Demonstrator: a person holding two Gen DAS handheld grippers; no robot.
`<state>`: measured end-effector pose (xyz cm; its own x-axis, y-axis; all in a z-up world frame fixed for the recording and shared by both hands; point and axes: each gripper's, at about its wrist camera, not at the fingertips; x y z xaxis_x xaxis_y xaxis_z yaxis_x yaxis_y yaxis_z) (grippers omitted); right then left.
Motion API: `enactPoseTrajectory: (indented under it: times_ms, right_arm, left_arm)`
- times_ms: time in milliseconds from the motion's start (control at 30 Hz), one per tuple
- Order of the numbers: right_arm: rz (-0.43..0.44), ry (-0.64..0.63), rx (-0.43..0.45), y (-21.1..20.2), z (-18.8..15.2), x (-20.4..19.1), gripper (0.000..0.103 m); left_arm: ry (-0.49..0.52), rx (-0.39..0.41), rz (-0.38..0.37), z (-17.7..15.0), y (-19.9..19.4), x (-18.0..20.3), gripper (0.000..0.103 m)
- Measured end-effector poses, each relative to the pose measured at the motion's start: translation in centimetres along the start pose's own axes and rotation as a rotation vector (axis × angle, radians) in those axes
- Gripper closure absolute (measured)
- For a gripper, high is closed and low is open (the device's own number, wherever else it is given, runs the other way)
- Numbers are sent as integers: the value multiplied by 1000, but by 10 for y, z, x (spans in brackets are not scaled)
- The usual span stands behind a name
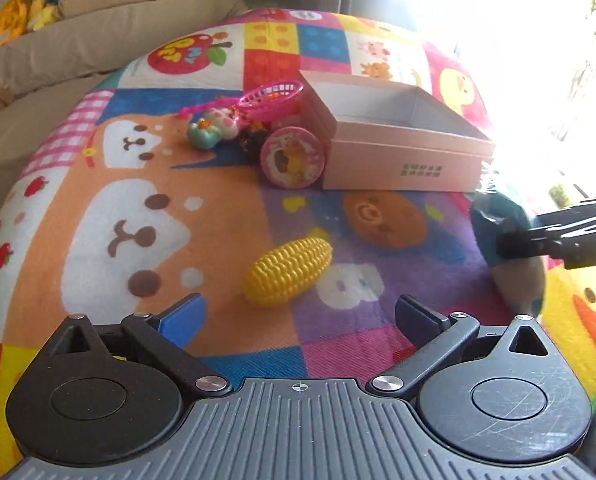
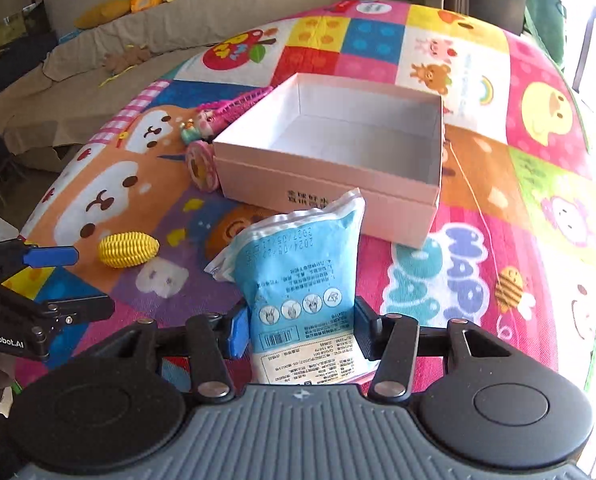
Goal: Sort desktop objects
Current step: 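Carry the wipes pack with the right tool while the left tool grasps the yellow corn toy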
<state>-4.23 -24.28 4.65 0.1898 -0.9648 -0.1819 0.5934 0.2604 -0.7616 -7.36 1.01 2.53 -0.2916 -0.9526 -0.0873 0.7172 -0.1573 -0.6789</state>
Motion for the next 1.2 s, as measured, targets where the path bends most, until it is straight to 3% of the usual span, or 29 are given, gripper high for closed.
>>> enactPoseTrajectory:
  times_ms: [33,100,167,400,467,567,633,833,967,1200]
  right_arm:
    - [-4,9,13,3,-5,1,47]
    - [-22,7,56,7,-14,2,29]
    - [-29,5,103,8,-20,-1,17]
    - [-25,42,133,16,-30,1,7]
    - [-26,36,135,16,-33,1,7]
    - [-15,26,142,13,-36,2,7]
    - [-6,21,150,11,-36,1,7]
    - [-3,-36,161,9,-35,-8,6]
    - [4,-124,170,5,-34,-13,6]
    - [24,-189,144,20,-16,-15,6]
  left_arm:
    - [43,7,55,1,1,3,0]
    - [110,20,140,1,2,4,0]
    - [129,14,179,2,3,-2,0]
    - [127,-29,345,-2,8,-34,0]
    - [108,-17,281,-2,4,-40,0]
    - [81,25,76,2,-4,-38,0]
    - [102,54,2,6,-3,-29,0]
    - [188,45,-38,17,28,-2,1]
    - [169,28,-79,13,29,-6,18]
    - [107,-2,-31,11,33,-14,16]
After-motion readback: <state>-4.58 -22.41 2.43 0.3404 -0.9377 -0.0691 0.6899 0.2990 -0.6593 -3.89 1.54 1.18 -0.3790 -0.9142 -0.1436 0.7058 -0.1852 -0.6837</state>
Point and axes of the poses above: each gripper's, at about its wrist camera, not at the fingertips, and y roughly the way its jaws point, x to its right, z to its top, and after that the axes turned 10 degrees about y, right-handed
